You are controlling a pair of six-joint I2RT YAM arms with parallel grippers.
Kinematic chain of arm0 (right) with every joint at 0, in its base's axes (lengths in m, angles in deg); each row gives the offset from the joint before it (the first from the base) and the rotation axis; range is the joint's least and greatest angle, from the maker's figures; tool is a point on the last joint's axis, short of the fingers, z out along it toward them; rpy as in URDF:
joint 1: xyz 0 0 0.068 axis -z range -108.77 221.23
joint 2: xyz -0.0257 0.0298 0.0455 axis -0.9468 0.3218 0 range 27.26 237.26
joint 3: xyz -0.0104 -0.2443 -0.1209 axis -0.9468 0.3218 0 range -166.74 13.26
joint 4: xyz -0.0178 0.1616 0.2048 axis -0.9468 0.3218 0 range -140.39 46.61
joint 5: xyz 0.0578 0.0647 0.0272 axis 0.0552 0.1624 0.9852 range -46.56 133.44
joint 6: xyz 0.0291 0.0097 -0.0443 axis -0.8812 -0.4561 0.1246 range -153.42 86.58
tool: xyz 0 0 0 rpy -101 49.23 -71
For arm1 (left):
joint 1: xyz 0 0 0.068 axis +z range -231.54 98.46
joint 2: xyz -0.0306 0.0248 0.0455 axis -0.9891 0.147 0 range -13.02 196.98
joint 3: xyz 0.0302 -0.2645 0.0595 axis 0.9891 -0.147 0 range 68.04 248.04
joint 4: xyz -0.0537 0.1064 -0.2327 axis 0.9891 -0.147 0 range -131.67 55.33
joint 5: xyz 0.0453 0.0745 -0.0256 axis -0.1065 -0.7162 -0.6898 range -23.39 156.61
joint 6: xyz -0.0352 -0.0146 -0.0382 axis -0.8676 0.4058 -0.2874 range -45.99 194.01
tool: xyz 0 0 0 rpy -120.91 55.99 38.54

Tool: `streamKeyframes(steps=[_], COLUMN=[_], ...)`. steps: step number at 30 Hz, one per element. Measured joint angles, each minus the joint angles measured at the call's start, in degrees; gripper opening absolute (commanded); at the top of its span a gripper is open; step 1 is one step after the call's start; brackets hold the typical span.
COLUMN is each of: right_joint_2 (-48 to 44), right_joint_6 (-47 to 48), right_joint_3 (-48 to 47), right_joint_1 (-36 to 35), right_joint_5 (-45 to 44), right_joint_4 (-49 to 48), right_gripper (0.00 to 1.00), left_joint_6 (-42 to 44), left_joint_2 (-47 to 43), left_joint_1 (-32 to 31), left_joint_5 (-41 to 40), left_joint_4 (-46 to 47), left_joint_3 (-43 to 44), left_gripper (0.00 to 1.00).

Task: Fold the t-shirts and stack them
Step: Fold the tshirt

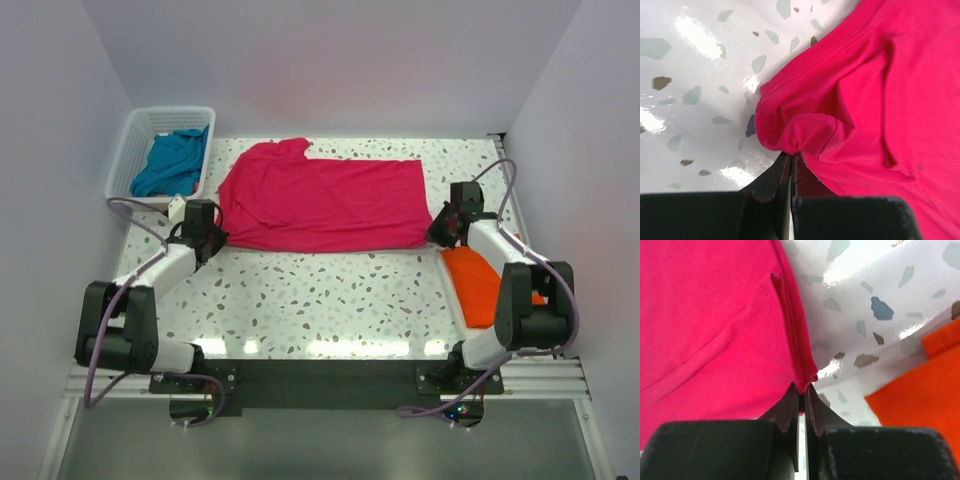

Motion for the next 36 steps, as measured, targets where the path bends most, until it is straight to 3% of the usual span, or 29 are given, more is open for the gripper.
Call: streamKeyframes(steps=[6,13,14,16,17,19,20,25,28,31,36], right_joint_2=[-12.81,-26.64,-29.16,-34.14,-36.52,-40.74,-42.27,-43.50,-40.15,-34.91,-18.08], right_joint_6=[1.07,1.90,1.97,1.92,1.79,1.25,1.22,3.21,4.17,4.59,7.43], right_joint_3=[5.62,16.65,18.12,20.31,21.07,21.94,21.94,19.96,15.69,11.06,0.00], right_joint_1=[-0.20,-0.17,-0.20,-0.20,-0.17,-0.20,-0.17,-1.14,-7.48,-19.82,-38.62], right_joint_5=[0.59,2.64,3.08,3.76,4.07,4.87,5.05,4.74,1.64,-3.43,-10.58], right_joint_4=[2.49,7.74,9.01,11.61,12.76,14.53,15.37,16.87,16.39,13.14,6.14], right_gripper=[0.00,0.00,0.00,0.12,0.32,0.52,0.56,0.59,0.57,0.55,0.50], left_joint_6=[-0.39,-1.97,-2.19,-2.75,-2.99,-3.15,-3.65,-2.71,-0.39,1.79,4.11], left_joint_2=[-14.97,-30.64,-32.98,-37.20,-39.36,-43.17,-44.70,-46.80,-43.63,-40.04,-37.22], left_joint_1=[0.00,0.00,0.00,0.00,0.00,0.00,-0.02,-0.07,-0.07,-0.07,-0.07], left_joint_5=[-1.60,-1.18,-1.03,-0.61,-0.42,-0.13,-0.09,1.22,2.64,5.42,8.98], left_joint_4=[-6.80,-15.34,-16.85,-19.78,-21.14,-24.02,-24.87,-25.24,-23.71,-19.67,-16.17], left_joint_3=[-3.48,-13.70,-15.08,-17.05,-17.77,-18.38,-18.38,-17.49,-15.28,-13.94,-13.73], left_gripper=[0.00,0.00,0.04,0.14,0.33,0.49,0.56,0.56,0.51,0.45,0.40])
